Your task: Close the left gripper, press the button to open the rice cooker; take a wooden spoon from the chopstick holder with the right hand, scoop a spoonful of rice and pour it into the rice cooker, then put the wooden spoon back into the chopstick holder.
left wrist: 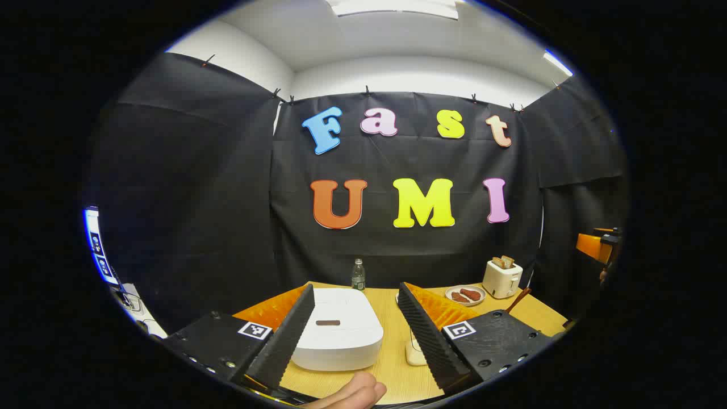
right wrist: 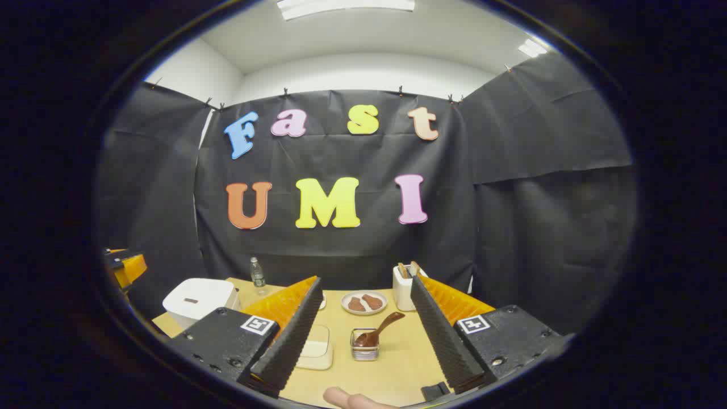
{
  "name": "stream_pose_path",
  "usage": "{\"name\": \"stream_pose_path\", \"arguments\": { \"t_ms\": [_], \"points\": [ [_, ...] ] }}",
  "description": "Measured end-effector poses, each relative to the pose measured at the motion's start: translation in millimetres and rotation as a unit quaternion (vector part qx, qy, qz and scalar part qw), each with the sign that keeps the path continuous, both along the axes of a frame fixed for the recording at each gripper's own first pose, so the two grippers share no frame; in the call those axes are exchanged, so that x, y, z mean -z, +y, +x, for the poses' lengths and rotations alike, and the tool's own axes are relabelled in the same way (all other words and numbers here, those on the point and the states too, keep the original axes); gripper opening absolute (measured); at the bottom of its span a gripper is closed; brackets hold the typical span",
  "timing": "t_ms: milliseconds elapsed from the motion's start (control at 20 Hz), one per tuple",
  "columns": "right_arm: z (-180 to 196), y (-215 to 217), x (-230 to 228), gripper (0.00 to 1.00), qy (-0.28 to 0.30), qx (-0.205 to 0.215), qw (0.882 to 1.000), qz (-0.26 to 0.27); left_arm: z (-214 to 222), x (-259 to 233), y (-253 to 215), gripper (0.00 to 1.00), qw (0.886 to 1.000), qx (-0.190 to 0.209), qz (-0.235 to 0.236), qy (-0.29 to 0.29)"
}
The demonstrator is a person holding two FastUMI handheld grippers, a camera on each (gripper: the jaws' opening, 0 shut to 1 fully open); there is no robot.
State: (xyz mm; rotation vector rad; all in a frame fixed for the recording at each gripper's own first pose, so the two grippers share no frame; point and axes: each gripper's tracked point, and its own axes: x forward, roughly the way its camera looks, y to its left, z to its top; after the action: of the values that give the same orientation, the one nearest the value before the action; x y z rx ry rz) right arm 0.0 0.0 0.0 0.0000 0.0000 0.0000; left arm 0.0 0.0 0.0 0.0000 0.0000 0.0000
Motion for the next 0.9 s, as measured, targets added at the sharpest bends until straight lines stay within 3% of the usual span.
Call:
{"name": "stream_pose_path", "arguments": {
  "t_ms": [900],
  "points": [
    [-8.2,-13.0,-2.2,1.00,-0.011,0.011,1.000,0.005,5.4,9.3,-6.6,0.94,1.000,0.005,0.009,0.003]
  ]
}}
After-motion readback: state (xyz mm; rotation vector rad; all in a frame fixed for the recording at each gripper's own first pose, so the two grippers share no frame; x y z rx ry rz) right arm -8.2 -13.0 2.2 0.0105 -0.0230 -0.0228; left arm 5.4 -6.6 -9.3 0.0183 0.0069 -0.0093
